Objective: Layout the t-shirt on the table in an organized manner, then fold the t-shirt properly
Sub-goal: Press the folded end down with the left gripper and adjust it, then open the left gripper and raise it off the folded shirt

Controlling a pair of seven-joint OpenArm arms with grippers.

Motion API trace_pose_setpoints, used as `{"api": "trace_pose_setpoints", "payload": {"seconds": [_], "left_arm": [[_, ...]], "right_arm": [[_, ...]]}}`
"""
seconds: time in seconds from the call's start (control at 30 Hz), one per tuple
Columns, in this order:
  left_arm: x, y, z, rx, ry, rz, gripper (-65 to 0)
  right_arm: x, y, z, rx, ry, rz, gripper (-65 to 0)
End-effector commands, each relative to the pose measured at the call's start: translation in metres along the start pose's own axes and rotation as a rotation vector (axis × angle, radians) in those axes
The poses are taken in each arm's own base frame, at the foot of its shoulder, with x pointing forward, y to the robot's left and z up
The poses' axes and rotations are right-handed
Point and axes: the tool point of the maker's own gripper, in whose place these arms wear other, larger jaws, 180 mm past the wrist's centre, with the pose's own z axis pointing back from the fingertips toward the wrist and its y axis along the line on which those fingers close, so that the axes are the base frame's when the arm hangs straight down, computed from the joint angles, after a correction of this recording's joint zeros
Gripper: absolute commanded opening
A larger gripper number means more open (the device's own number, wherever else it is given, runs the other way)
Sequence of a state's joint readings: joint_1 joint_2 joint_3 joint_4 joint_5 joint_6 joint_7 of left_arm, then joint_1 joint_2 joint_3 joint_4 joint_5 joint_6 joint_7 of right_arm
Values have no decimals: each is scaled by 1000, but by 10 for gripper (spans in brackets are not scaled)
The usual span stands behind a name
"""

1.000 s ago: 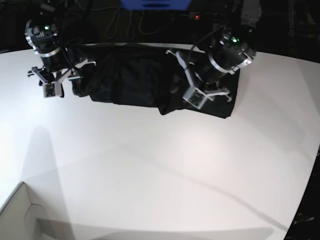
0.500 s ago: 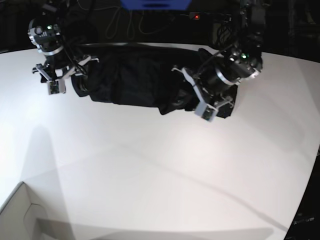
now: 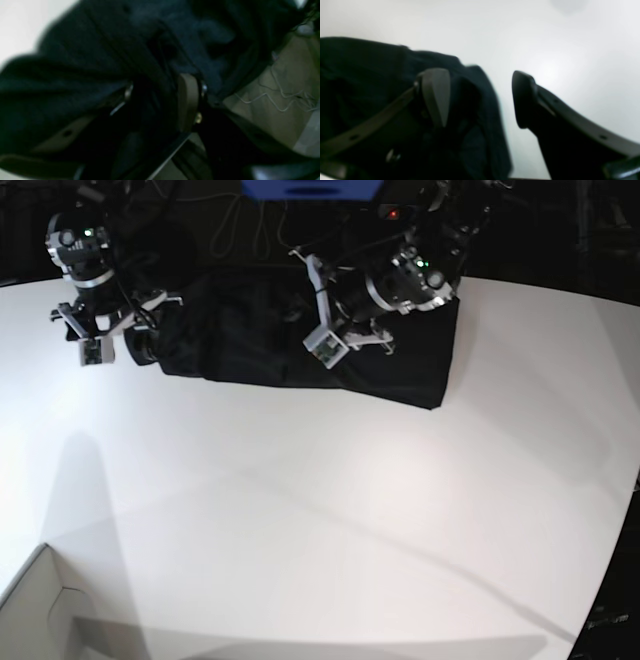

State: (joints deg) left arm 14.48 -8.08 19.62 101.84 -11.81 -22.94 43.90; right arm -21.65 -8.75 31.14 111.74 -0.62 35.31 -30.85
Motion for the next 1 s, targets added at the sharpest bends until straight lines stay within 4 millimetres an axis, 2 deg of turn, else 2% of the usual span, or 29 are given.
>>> {"api": "trace_pose_setpoints", "payload": {"seconds": [0.0,0.13,0.33,0.43,0.5,0.57,0.77,0.97], "left_arm": [[17,-1,6,1,-54,-16,-424],[25,3,14,14,-76,-41,-424],[30,27,32,85,-104,-33,-424],[32,52,51,170,-128,-7,-424],[29,76,68,248,-139,21,-424],[23,100,84,326,-140,52,-424],[-1,168,142,571,-141,151,-423],[-21,210,196,756,-146,218,-423]], "right_arm": [[10,0,3,2,-44,0,-247],[5,3,4,8,-23,-4,-246],[-15,3,4,11,89,-4,-230],[-18,4,4,12,100,-6,-207],[-23,5,1,20,113,-16,-206],[-23,4,-5,20,115,-27,-206],[-41,2,-18,39,161,-38,-206],[-55,-5,-27,35,200,-70,-206]]}}
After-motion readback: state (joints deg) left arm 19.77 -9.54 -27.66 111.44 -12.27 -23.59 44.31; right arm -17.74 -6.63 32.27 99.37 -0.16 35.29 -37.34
